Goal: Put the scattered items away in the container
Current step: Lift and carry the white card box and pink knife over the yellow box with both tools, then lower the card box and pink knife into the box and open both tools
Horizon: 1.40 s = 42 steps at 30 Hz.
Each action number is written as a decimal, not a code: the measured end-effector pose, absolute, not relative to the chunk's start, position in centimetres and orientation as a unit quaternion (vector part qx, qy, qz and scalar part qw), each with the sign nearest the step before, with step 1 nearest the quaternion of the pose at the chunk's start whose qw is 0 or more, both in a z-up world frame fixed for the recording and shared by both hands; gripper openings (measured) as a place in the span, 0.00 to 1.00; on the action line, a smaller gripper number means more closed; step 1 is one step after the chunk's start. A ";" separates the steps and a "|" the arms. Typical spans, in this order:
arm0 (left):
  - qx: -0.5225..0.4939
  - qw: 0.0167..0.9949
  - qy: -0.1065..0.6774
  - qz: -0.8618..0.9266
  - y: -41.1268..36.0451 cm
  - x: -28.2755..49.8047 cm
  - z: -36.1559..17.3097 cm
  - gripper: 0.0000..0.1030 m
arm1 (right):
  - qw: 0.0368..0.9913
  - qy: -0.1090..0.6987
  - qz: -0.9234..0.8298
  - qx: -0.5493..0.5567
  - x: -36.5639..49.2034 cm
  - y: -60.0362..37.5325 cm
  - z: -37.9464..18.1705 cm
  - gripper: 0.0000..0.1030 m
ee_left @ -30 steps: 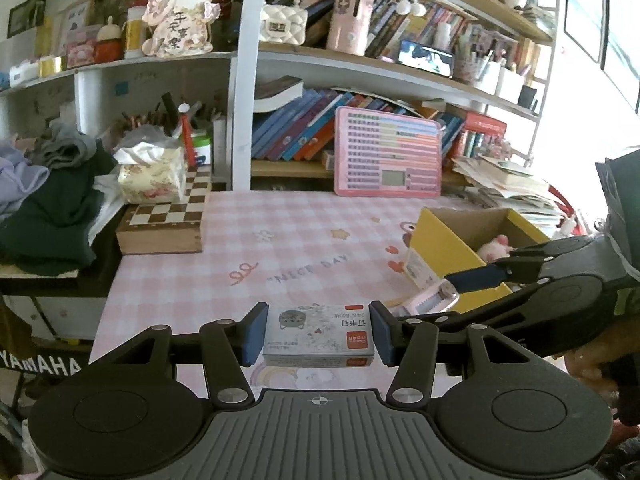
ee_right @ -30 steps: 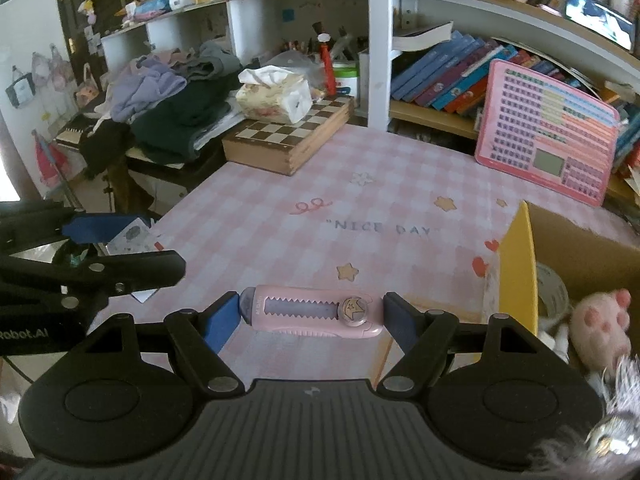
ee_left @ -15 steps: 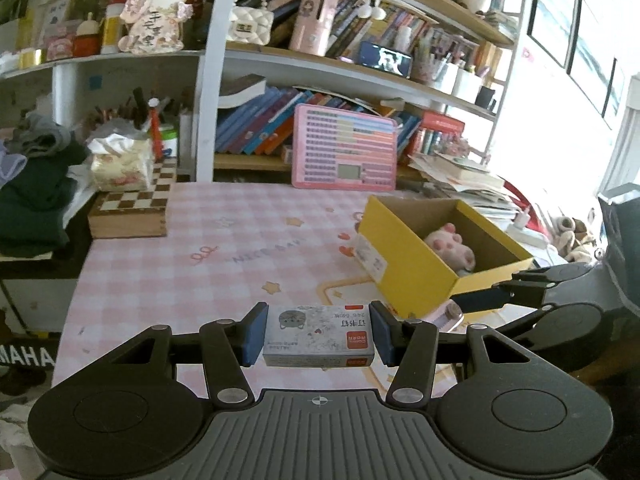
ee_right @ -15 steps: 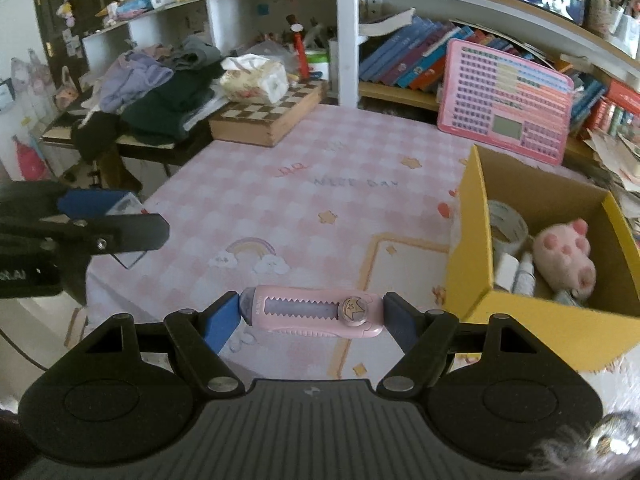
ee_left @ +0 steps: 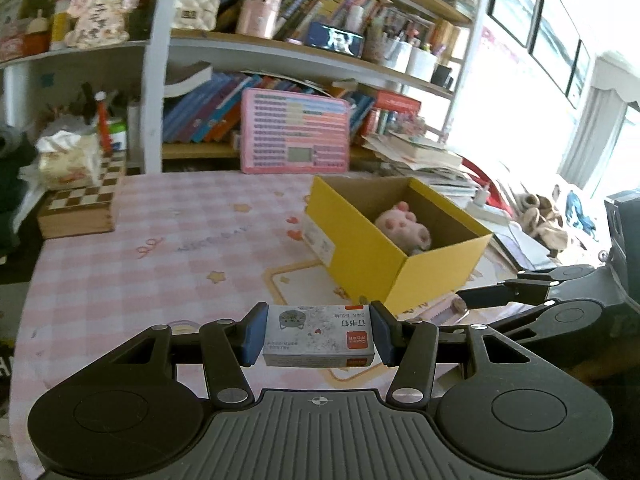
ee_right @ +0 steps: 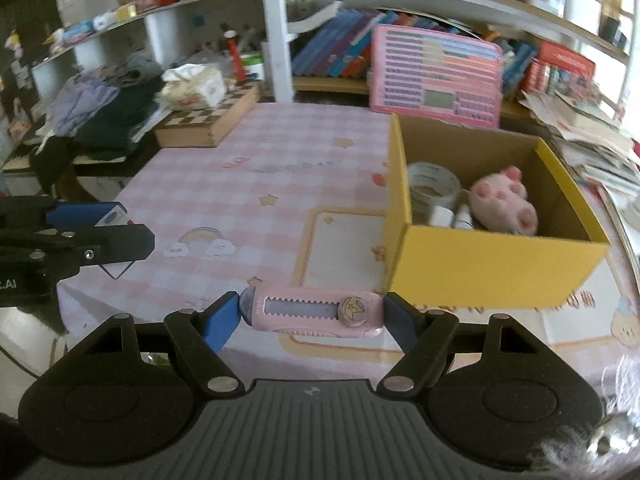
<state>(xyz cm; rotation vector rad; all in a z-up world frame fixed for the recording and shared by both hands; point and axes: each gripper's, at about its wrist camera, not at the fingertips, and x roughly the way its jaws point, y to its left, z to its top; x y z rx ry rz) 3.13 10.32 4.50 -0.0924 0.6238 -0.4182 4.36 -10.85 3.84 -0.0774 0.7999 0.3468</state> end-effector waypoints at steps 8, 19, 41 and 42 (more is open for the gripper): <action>-0.035 0.920 0.310 -0.235 7.5 4.3 4.2 0.51 | 0.910 0.391 0.136 -0.022 4.0 -13.7 3.8 0.73; -0.024 0.914 0.313 -0.258 2.7 6.8 4.3 0.51 | 0.913 0.392 0.114 -0.006 5.4 -18.7 4.0 0.73; -0.013 0.930 0.297 -0.219 -6.4 14.6 5.4 0.51 | 0.920 0.361 0.154 -0.014 15.4 -27.6 5.2 0.73; -0.011 0.930 0.297 -0.216 -6.8 15.0 5.5 0.51 | 0.920 0.358 0.159 -0.018 16.0 -27.8 5.2 0.73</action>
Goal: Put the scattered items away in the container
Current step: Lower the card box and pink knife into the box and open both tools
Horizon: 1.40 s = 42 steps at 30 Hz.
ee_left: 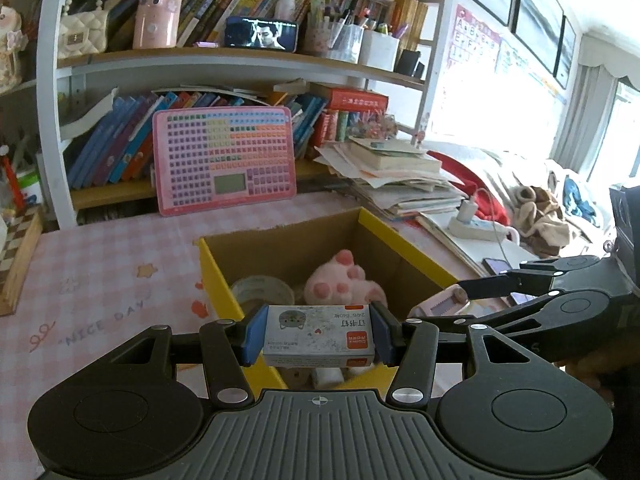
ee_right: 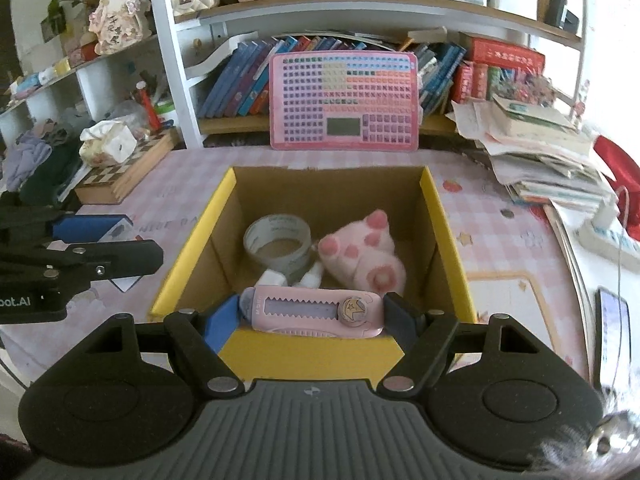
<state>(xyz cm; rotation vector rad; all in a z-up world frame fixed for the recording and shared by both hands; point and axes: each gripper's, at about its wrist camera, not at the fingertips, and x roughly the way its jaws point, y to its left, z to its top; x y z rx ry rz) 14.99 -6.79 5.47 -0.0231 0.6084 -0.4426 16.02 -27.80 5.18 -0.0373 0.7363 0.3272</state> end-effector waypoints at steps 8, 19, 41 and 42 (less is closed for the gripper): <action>0.013 0.934 0.300 -0.192 -10.0 19.9 5.8 0.51 | 0.906 0.364 0.204 -0.066 21.0 -27.7 2.6 0.73; 0.042 0.917 0.364 -0.159 -13.4 27.8 1.6 0.51 | 0.864 0.409 0.270 -0.112 25.5 -25.2 -1.6 0.74; 0.078 0.905 0.392 -0.149 -15.5 29.4 -0.8 0.64 | 0.852 0.430 0.278 -0.106 26.2 -25.3 -1.7 0.76; 0.079 0.907 0.387 -0.148 -15.5 29.2 -0.7 0.71 | 0.853 0.430 0.277 -0.105 26.2 -25.3 -1.6 0.77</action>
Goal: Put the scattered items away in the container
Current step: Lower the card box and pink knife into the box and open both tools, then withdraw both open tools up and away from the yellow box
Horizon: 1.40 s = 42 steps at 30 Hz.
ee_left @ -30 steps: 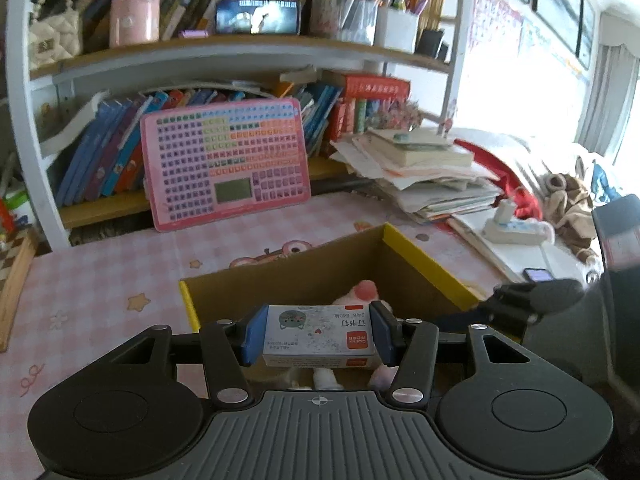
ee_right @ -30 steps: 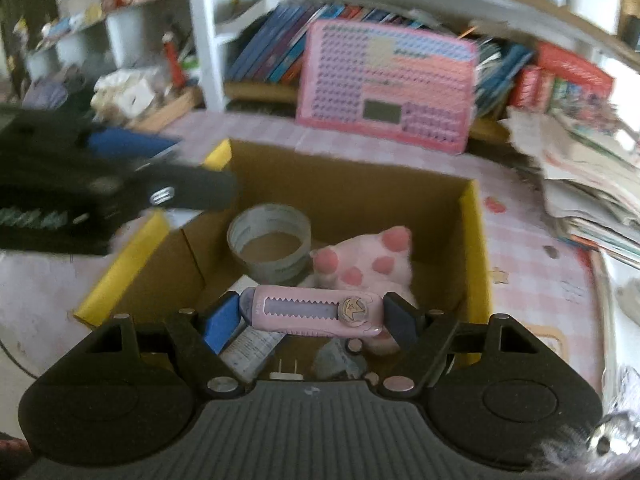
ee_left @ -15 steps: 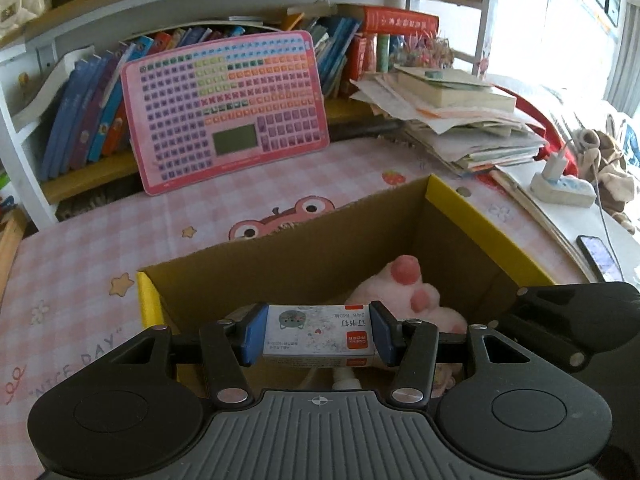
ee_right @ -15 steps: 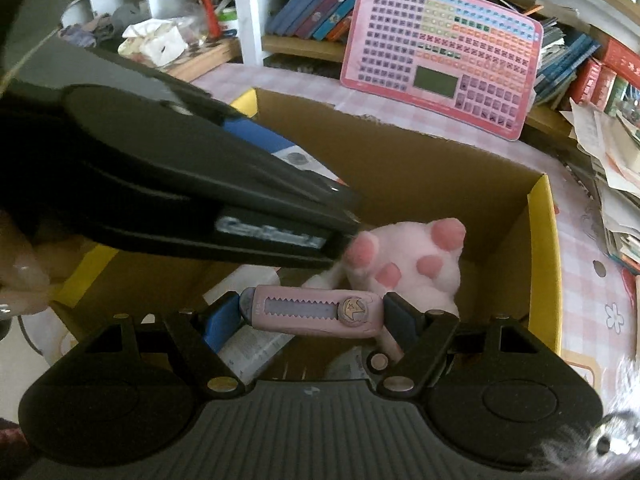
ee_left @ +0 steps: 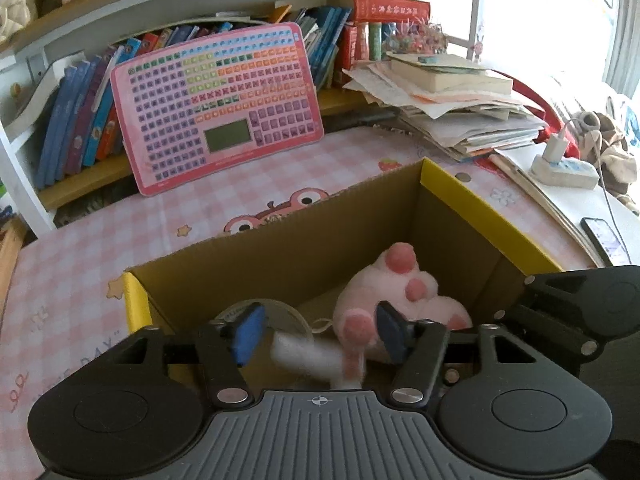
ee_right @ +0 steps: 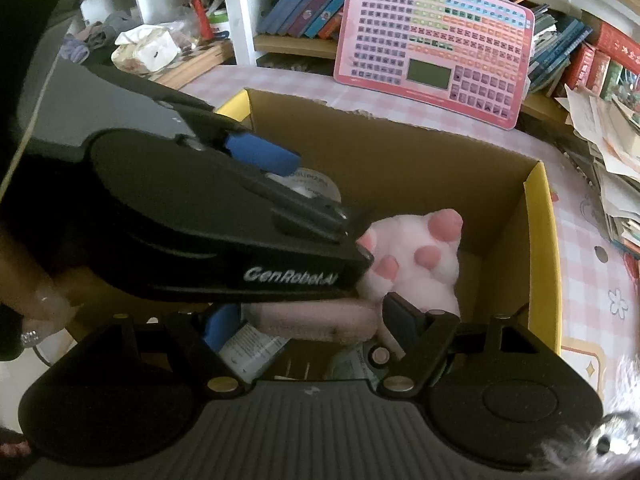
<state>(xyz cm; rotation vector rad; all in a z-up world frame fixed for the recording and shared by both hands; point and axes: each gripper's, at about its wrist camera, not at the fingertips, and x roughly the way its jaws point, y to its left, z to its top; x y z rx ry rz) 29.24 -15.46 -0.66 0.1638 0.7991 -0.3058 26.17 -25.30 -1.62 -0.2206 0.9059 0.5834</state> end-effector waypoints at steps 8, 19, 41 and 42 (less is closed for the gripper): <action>0.088 0.924 0.348 -0.133 -15.3 27.8 1.1 0.84 | 0.857 0.432 0.265 -0.091 26.0 -26.0 -1.3 0.81; 0.078 0.937 0.323 -0.107 -14.6 25.6 2.9 0.89 | 0.866 0.420 0.261 -0.078 25.5 -26.7 -0.8 0.81; 0.018 0.961 0.276 -0.001 -8.8 12.9 5.6 0.98 | 0.913 0.336 0.224 -0.055 19.0 -28.6 3.9 0.81; 0.018 0.960 0.278 0.003 -8.5 12.4 5.5 0.98 | 0.914 0.334 0.221 -0.055 18.6 -28.5 4.0 0.81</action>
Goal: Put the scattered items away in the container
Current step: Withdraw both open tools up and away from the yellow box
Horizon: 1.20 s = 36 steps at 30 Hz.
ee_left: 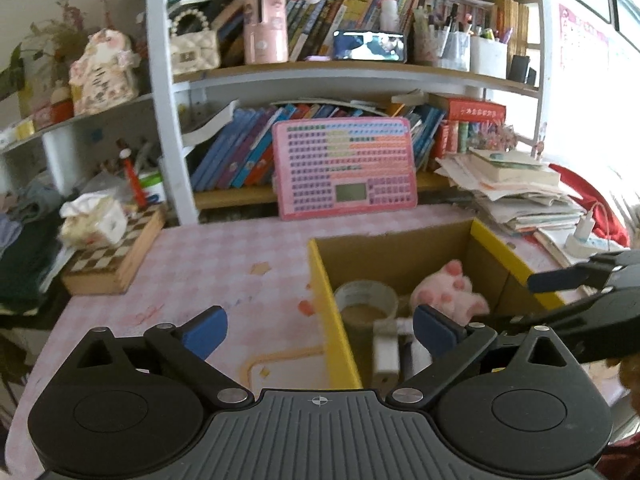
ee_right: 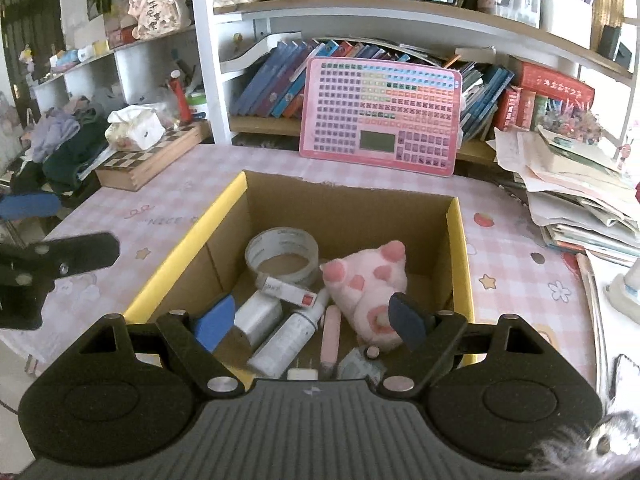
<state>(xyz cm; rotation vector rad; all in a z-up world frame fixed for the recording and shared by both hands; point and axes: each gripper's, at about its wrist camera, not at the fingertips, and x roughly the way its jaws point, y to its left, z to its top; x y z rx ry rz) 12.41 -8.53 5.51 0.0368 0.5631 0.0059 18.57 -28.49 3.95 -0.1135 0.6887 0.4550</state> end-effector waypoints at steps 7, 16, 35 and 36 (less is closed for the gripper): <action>0.010 0.962 0.273 0.028 -6.8 9.1 5.5 0.98 | 0.927 0.316 0.198 -0.038 15.4 -27.8 4.4 0.82; -0.006 0.958 0.284 0.045 -4.7 4.1 4.5 0.98 | 0.929 0.318 0.185 -0.035 10.4 -26.3 3.9 0.83; -0.005 0.953 0.300 0.046 -3.4 -2.1 3.3 1.00 | 0.928 0.335 0.162 -0.032 2.5 -24.9 3.0 0.87; -0.006 0.952 0.302 0.044 -3.4 -2.3 3.3 1.00 | 0.927 0.337 0.160 -0.032 2.2 -25.0 2.9 0.87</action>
